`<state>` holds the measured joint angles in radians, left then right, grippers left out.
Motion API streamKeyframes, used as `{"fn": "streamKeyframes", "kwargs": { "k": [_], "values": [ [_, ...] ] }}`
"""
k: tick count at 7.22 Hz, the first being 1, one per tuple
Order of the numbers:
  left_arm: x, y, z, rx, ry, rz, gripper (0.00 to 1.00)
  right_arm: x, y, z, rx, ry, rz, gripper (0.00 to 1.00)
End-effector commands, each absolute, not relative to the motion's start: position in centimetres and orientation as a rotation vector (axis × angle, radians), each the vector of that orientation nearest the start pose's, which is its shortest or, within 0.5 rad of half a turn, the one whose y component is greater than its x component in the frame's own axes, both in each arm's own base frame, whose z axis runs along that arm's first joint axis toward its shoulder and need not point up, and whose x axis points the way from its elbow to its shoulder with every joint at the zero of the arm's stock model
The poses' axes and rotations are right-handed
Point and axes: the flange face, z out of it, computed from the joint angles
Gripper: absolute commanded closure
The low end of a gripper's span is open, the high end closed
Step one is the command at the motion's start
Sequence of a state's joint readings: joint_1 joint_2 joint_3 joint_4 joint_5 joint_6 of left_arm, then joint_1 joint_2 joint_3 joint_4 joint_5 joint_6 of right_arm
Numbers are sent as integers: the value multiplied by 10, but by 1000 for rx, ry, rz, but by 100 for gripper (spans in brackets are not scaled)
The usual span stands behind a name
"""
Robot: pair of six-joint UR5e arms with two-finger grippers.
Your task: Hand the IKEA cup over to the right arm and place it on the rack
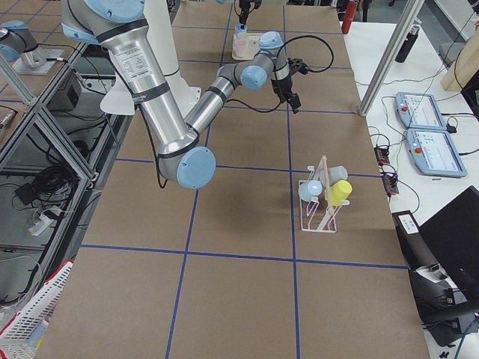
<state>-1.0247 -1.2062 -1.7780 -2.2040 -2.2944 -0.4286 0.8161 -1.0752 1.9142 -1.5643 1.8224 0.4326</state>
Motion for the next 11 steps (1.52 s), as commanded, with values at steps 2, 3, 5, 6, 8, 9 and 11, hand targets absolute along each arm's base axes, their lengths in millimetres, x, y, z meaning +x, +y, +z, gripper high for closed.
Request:
{"fn": "streamKeyframes", "kwargs": {
  "k": [2, 3, 5, 6, 8, 9, 11],
  "values": [
    [133, -342, 632, 58, 891, 304, 100, -334, -514, 234, 570, -671, -409, 0],
    [134, -345, 627, 68, 895, 309, 100, -334, -514, 233, 573, -671, -409, 0],
    [95, -367, 622, 143, 875, 205, 100, -335, -513, 228, 581, -678, -401, 0],
    [80, -373, 621, 167, 867, 164, 100, -337, -512, 227, 584, -684, -403, 0],
    [78, -432, 579, 220, 859, 108, 100, -341, -512, 216, 614, -707, -407, 0],
    [88, -463, 552, 198, 866, 74, 100, -348, -509, 206, 680, -753, -423, 0],
    [108, -510, 477, 153, 974, -123, 100, -354, -500, 184, 791, -879, -384, 0]
  ]
}}
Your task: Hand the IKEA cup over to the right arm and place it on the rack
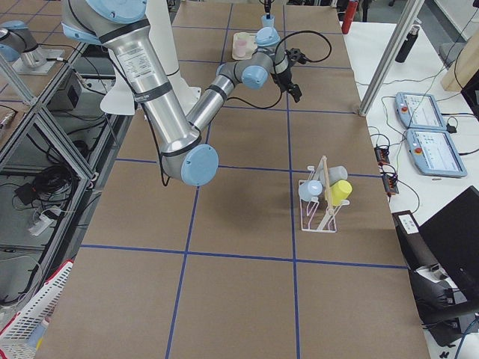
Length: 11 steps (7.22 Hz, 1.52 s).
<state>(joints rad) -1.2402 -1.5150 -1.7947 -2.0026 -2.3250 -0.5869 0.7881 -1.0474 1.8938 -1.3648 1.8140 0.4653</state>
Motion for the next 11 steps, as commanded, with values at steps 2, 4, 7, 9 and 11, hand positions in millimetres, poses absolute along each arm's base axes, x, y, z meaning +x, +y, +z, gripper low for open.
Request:
{"fn": "streamKeyframes", "kwargs": {
  "k": [2, 4, 7, 9, 11],
  "values": [
    [126, -530, 402, 23, 1153, -202, 100, -363, -500, 171, 958, -937, -350, 0],
    [133, -534, 339, -91, 1270, -255, 100, -394, -501, 114, 1055, -964, -332, 0],
    [137, -533, 235, -267, 1377, -365, 100, -433, -473, 90, 1220, -886, -294, 0],
    [138, -525, 199, -393, 1417, -321, 100, -456, -448, 87, 1363, -946, -379, 0],
    [140, -524, 172, -413, 1432, -305, 100, -474, -433, 93, 1446, -1018, -396, 1]
  ]
}}
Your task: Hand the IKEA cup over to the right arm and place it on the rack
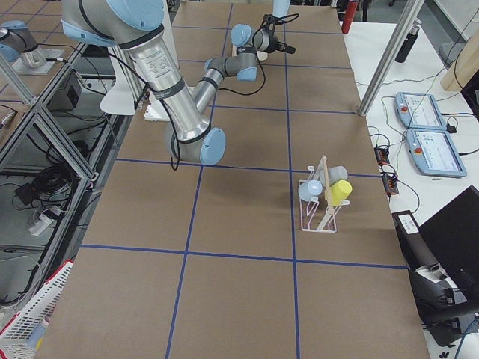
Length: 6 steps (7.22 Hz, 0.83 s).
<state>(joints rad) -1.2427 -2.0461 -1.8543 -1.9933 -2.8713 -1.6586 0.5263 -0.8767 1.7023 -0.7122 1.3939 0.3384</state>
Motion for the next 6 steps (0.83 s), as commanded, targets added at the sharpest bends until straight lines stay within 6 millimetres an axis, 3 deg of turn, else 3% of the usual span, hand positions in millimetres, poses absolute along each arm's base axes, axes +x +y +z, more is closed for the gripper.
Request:
{"fn": "streamKeyframes", "kwargs": {
  "k": [1, 3, 4, 6],
  "values": [
    [145, -523, 164, -409, 1435, -289, 100, -484, -416, 88, 1494, -1001, -431, 1],
    [154, -523, 161, -416, 1433, -275, 100, -495, -396, 70, 1531, -991, -411, 1],
    [168, -519, 154, -428, 1430, -250, 100, -497, -390, 61, 1544, -995, -401, 1],
    [182, -513, 149, -439, 1428, -221, 100, -498, -387, 57, 1557, -984, -394, 1]
  ]
}}
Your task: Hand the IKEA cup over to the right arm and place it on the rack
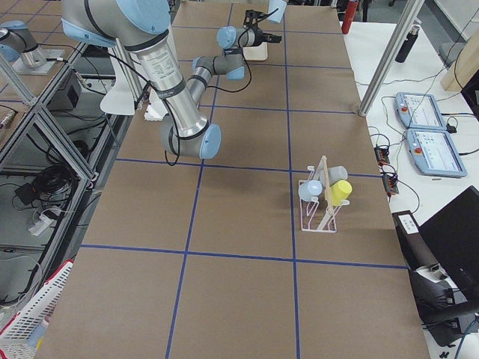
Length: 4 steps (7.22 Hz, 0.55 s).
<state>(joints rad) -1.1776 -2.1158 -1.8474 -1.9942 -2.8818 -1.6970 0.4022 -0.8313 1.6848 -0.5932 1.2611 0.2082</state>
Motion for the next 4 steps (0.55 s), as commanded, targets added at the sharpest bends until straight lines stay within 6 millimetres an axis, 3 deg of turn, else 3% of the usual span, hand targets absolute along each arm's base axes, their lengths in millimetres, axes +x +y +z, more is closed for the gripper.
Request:
{"fn": "streamKeyframes", "kwargs": {
  "k": [1, 4],
  "values": [
    [189, -511, 147, -446, 1425, -210, 100, -497, -386, 56, 1560, -985, -393, 1],
    [197, -506, 142, -451, 1426, -188, 100, -494, -383, 48, 1584, -982, -404, 1]
  ]
}}
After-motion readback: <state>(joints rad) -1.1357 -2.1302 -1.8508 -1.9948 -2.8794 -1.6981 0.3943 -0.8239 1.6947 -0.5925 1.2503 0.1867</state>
